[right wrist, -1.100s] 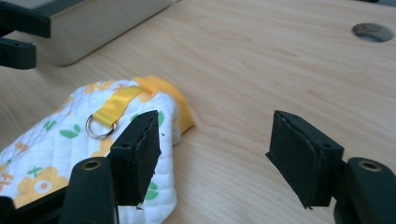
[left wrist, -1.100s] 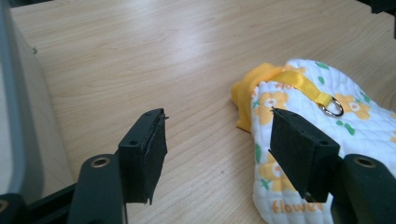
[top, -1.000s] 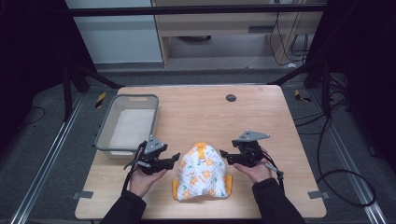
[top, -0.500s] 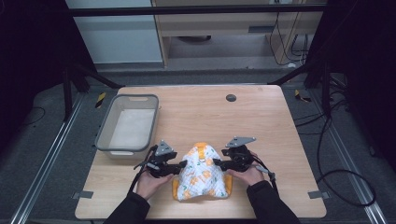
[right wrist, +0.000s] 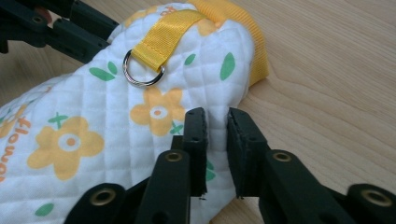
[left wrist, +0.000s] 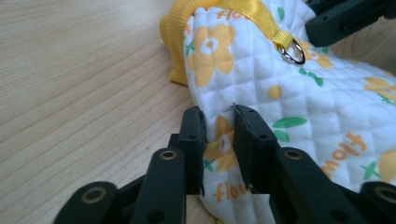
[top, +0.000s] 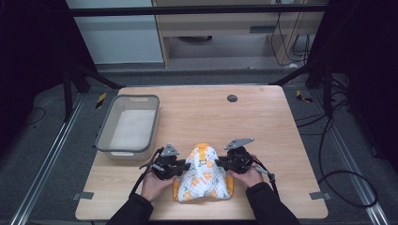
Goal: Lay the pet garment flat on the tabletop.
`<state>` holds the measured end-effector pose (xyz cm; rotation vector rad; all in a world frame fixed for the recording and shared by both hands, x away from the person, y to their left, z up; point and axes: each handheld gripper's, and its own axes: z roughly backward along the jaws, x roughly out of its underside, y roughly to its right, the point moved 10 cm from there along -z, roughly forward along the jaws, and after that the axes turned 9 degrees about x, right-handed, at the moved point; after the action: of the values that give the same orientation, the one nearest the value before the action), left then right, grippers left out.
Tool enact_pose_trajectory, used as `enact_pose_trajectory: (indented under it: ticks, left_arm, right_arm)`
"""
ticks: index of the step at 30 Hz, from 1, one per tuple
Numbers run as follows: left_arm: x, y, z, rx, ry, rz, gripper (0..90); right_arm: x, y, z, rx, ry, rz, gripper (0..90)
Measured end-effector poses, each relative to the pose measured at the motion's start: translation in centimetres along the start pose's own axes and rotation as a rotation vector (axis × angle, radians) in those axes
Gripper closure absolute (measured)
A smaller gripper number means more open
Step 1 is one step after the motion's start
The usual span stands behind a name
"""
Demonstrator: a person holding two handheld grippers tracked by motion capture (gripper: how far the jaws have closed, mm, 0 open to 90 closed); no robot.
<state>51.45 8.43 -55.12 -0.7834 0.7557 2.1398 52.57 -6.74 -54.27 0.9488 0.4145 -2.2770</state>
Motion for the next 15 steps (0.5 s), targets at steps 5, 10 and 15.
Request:
enact_pose_trajectory:
  ticks: [5, 10, 15]
  left_arm:
    - [0.3, 0.1, -0.4, -0.001, -0.028, -0.011, 86.6]
    - [0.1, 0.2, 0.1, 0.003, -0.017, -0.007, 89.3]
    - [-0.9, 0.7, 1.9, 0.006, 0.038, -0.012, 89.4]
  right_arm:
    - [0.1, -0.1, 0.0, -0.008, -0.008, -0.002, 87.3]
    - [-0.3, -0.1, 0.5, -0.007, 0.004, -0.006, 88.1]
    - [-1.0, 0.1, 2.2, -0.022, 0.045, -0.030, 88.4]
